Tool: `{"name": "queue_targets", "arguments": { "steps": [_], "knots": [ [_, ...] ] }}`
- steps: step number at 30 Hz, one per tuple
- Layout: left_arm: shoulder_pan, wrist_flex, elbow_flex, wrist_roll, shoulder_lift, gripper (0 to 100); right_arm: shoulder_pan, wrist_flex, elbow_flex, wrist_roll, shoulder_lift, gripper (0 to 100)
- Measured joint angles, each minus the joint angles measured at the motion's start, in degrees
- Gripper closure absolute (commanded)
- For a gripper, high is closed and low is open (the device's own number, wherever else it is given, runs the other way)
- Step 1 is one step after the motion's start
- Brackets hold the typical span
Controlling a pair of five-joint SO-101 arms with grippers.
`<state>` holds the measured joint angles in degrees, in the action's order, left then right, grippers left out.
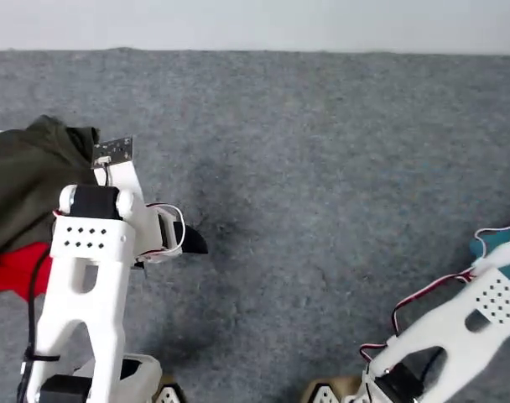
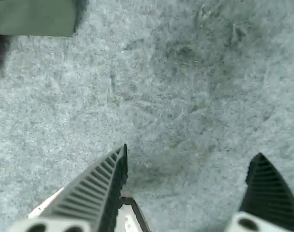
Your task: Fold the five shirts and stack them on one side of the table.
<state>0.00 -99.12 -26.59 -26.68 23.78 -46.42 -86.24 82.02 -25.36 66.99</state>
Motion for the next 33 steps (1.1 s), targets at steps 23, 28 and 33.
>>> {"name": "queue_targets", "arguments": {
  "steps": [23, 28, 33],
  "knots": [
    [0.1, 0.0, -0.4, 0.0, 0.1, 63, 2.6, 1.8, 4.8, -3.4, 0.0, 73.5],
    [-0.5, 0.1, -0.2, -1.4, 0.1, 63, 9.2, -13.5, 7.5, -3.7, 0.0, 73.5],
    [-9.0, 3.3, 3.7, -4.0, 0.1, 63, 17.1, -14.4, 8.0, -1.4, -1.5, 73.5]
  ]
}}
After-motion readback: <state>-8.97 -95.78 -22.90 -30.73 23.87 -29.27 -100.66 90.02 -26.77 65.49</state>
